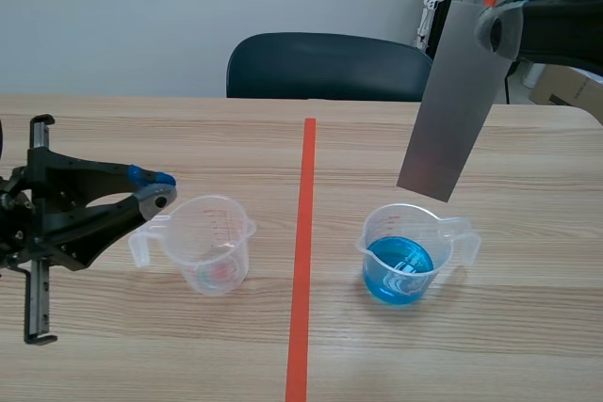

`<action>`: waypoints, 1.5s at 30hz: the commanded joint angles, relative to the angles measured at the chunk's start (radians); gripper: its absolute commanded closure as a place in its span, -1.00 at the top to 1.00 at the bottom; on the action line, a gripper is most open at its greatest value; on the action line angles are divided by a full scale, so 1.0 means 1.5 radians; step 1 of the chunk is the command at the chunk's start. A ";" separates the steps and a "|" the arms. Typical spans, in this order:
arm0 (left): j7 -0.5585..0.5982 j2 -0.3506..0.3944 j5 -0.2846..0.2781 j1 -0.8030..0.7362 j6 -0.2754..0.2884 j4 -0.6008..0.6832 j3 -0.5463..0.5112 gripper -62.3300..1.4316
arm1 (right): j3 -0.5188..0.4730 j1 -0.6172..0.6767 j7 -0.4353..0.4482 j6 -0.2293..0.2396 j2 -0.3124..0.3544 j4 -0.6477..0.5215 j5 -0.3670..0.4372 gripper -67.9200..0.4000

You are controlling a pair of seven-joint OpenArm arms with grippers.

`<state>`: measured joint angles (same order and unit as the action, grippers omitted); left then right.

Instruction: Do the redox reaction experiment. move the plate over the blue solution

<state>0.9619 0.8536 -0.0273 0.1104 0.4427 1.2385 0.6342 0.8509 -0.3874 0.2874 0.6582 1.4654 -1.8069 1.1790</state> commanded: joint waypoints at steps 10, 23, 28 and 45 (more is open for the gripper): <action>-0.140 -0.064 -0.010 0.114 0.036 0.004 0.082 -0.86 | -0.014 -0.015 0.013 -0.002 0.004 -0.006 0.012 -0.98; -0.243 -0.104 -0.010 0.219 0.069 0.003 0.182 -0.86 | -0.014 -0.015 0.015 -0.002 0.004 -0.006 0.012 -0.98; -0.259 -0.111 -0.038 0.237 0.069 0.003 0.196 -0.86 | -0.014 -0.015 0.015 -0.002 0.004 -0.006 0.012 -0.98; -0.331 -0.140 -0.060 0.250 0.073 0.002 0.199 -0.86 | -0.014 -0.015 0.018 -0.002 0.004 -0.006 0.013 -0.98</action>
<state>0.4583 0.6483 -0.1032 0.4744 0.5518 1.2369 0.9291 0.8509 -0.3874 0.2909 0.6582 1.4654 -1.8065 1.1790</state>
